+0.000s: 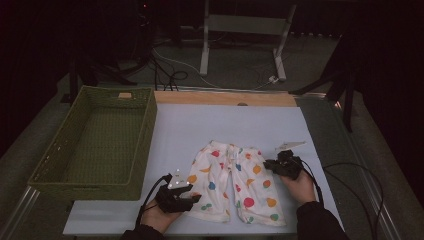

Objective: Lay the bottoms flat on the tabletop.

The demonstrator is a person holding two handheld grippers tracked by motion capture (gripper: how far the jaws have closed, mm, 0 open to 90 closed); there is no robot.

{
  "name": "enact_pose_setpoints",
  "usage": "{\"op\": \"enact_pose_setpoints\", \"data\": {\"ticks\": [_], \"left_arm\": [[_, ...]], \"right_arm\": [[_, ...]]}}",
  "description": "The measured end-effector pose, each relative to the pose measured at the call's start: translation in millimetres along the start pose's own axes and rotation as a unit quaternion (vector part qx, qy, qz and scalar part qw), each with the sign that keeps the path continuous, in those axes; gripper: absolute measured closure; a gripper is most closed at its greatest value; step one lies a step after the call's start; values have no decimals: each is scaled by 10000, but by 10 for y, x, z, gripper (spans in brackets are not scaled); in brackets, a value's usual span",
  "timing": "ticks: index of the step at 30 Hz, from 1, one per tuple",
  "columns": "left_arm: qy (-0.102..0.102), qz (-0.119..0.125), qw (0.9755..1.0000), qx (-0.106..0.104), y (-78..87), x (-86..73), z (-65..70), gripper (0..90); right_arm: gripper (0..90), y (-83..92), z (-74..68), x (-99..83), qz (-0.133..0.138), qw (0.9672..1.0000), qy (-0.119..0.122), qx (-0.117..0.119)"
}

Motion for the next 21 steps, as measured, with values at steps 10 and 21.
{"op": "enact_pose_setpoints", "data": {"ticks": [10,21], "left_arm": [[59,14,10000,14,26,-44,-41,491],[127,59,9999,-16,28,-68,-67,465]], "right_arm": [[886,73,151,-1,-128,9998,-107,-143],[688,108,75,49,-73,10000,-31,61]]}}
Point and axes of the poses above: each handheld gripper's, and its own axes: y roughly backward along the jaws, x roughly out of its top, z roughly to its right, the point moved 5 cm from there along -y, roughly forward along the jaws, and after that the axes turned 14 degrees about -z, right-handed, at the moved point
